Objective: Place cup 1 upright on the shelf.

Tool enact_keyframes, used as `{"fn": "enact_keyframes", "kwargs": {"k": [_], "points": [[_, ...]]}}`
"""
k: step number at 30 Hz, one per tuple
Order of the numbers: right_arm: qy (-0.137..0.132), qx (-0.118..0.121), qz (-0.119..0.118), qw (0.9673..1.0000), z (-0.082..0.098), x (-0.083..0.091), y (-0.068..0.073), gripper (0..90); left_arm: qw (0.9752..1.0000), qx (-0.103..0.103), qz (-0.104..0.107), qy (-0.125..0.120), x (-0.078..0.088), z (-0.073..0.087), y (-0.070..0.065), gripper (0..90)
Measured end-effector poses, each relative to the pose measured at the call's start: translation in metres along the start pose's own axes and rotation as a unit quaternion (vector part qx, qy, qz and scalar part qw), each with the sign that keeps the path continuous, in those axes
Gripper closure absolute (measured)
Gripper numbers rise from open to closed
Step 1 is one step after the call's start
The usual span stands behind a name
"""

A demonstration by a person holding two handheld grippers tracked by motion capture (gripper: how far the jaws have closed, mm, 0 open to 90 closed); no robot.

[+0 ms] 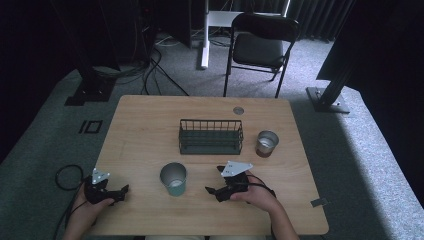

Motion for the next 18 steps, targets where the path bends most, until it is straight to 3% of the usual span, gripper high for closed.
{"fn": "enact_keyframes", "kwargs": {"k": [9,18], "points": [[-0.012,0.021,-0.024,0.9994,-0.017,-0.017,0.02,12.8,1.0,0.0,0.0,0.0,0.0,0.0,0.0,2.5],[-0.022,0.032,-0.038,0.9985,-0.03,-0.028,0.031,12.8,1.0,0.0,0.0,0.0,0.0,0.0,0.0,2.5]]}}
Point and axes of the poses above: each handheld gripper's, and its own axes: x roughly backward along the jaws, z roughly out of its underside, y roughly to its left, the point moved 9 cm from there along -x, roughly forward along the jaws, and after that the axes turned 4 degrees about z, right-handed, at the moved point
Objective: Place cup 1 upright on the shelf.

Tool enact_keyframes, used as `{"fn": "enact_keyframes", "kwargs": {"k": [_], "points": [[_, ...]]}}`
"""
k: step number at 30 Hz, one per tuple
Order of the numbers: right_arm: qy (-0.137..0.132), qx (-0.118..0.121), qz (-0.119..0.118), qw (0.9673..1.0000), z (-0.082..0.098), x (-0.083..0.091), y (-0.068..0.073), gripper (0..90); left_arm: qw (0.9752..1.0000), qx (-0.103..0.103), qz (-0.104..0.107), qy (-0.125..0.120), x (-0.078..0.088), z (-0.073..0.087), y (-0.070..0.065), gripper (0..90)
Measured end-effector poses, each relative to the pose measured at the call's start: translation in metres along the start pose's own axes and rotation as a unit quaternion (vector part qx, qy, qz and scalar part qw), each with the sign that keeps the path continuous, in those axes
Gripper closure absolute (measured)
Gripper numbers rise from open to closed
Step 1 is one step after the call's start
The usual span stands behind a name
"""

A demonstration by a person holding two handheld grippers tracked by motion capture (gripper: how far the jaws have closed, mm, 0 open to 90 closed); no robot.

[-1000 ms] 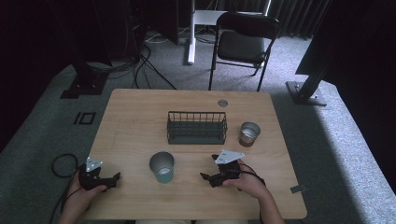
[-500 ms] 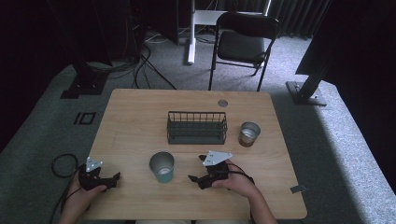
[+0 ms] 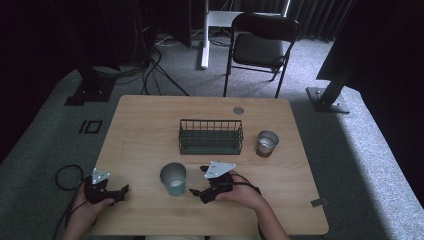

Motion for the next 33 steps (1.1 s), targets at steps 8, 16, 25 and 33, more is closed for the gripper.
{"fn": "enact_keyframes", "kwargs": {"k": [8,16,25,33], "points": [[-0.009,0.011,-0.015,0.9998,-0.011,-0.01,0.01,12.9,1.0,0.0,0.0,0.0,0.0,0.0,0.0,2.5],[-0.019,0.014,-0.026,0.9994,-0.019,-0.015,0.018,12.8,1.0,0.0,0.0,0.0,0.0,0.0,0.0,2.5],[-0.042,0.014,-0.032,0.9985,-0.028,-0.023,0.024,12.8,1.0,0.0,0.0,0.0,0.0,0.0,0.0,2.5],[-0.053,0.017,-0.029,0.998,-0.034,-0.029,0.026,12.9,1.0,0.0,0.0,0.0,0.0,0.0,0.0,2.5]]}}
Point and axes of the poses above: each handheld gripper's, and its own axes: x roughly backward along the jaws, z roughly out of its underside, y roughly to its left, the point moved 9 cm from there along -x, roughly forward along the jaws, and after that the axes turned 4 degrees about z, right-handed, at the moved point
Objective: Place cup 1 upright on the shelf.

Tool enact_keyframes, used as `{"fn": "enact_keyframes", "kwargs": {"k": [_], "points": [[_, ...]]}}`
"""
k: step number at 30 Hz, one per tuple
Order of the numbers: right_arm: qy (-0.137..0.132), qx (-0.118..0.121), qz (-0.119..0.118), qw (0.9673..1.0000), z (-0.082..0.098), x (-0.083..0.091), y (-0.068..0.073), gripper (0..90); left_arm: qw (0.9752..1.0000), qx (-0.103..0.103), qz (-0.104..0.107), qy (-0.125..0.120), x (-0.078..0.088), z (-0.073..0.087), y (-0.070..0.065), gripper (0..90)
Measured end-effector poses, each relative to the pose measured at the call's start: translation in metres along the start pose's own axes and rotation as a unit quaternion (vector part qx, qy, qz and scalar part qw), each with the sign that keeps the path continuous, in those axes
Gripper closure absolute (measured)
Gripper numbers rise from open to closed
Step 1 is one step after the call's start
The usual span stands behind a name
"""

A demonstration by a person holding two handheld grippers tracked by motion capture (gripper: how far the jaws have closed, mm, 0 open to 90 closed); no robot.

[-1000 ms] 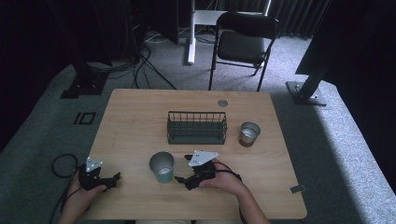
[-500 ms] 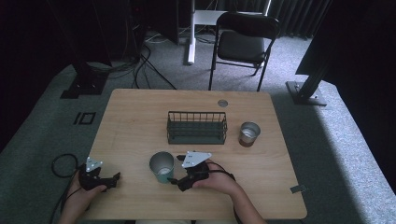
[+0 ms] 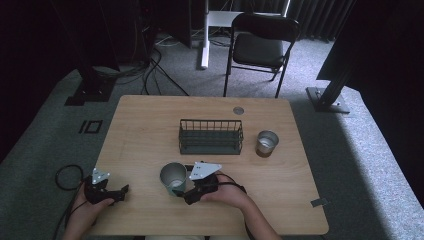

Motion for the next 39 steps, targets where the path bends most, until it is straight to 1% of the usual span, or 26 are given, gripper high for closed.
{"fn": "enact_keyframes", "kwargs": {"k": [2,11,19,25,29,31,33,35,39], "points": [[-0.003,0.002,0.002,1.0,-0.001,-0.001,0.0,12.8,1.0,0.0,0.0,0.0,0.0,0.0,0.0,2.5],[-0.016,-0.007,0.0,0.9999,-0.006,-0.014,0.0,12.5,1.0,0.0,0.0,0.0,0.0,0.0,0.0,2.5],[-0.024,-0.019,-0.004,0.9995,-0.01,-0.019,0.003,12.0,1.0,0.0,0.0,0.0,0.0,0.0,0.0,2.5],[-0.026,-0.024,-0.006,0.9993,-0.011,-0.022,0.004,12.0,1.0,0.0,0.0,0.0,0.0,0.0,0.0,2.5],[-0.023,-0.023,-0.008,0.9994,-0.012,-0.025,0.005,12.7,1.0,0.0,0.0,0.0,0.0,0.0,0.0,2.5],[-0.02,-0.018,-0.013,0.9996,-0.013,-0.026,0.008,12.8,1.0,0.0,0.0,0.0,0.0,0.0,0.0,2.5],[-0.018,-0.014,-0.024,0.9995,-0.014,-0.027,0.012,13.0,1.0,0.0,0.0,0.0,0.0,0.0,0.0,2.5],[-0.016,-0.01,-0.026,0.9995,-0.014,-0.027,0.014,13.0,1.0,0.0,0.0,0.0,0.0,0.0,0.0,2.5],[-0.013,-0.013,-0.028,0.9994,-0.015,-0.028,0.014,13.1,1.0,0.001,0.0,-0.001,0.0,0.0,0.0,2.5]]}}
Point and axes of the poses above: each handheld gripper's, and its own axes: x roughly backward along the jaws, z roughly out of its underside, y roughly to its left, the point moved 9 cm from there along -x, roughly forward along the jaws, and after that the axes turned 4 degrees about z, right-handed, at the moved point
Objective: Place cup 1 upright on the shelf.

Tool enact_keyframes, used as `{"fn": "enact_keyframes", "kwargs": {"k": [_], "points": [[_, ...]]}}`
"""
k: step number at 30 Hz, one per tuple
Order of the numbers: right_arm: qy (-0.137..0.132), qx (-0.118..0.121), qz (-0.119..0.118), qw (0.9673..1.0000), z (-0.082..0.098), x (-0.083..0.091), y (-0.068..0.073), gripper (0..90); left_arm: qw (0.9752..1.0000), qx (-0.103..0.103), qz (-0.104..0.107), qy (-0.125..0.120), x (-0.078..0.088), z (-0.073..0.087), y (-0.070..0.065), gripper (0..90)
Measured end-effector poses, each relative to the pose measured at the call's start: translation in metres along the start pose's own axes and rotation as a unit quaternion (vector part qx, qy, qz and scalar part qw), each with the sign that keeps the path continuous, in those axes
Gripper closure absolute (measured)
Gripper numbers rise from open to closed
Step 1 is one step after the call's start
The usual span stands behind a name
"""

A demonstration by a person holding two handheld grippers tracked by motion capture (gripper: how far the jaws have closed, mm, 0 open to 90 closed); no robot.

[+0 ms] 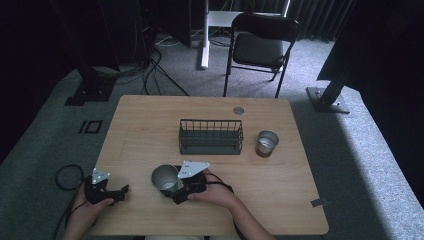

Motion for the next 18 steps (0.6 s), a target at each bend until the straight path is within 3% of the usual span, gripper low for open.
{"fn": "enact_keyframes", "kwargs": {"k": [7,18], "points": [[-0.021,-0.014,0.007,0.9997,-0.013,0.01,-0.008,13.1,1.0,0.0,0.0,0.0,0.0,0.0,0.0,2.5],[-0.023,-0.017,0.016,0.9995,-0.021,0.021,-0.019,13.1,1.0,-0.001,0.0,0.001,0.0,0.0,0.0,2.5]]}}
Point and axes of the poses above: each handheld gripper's, and its own axes: x roughly backward along the jaws, z roughly out of its underside, y roughly to its left, the point moved 9 cm from there along -x, roughly forward along the jaws, and after that the axes turned 4 degrees about z, right-handed, at the moved point
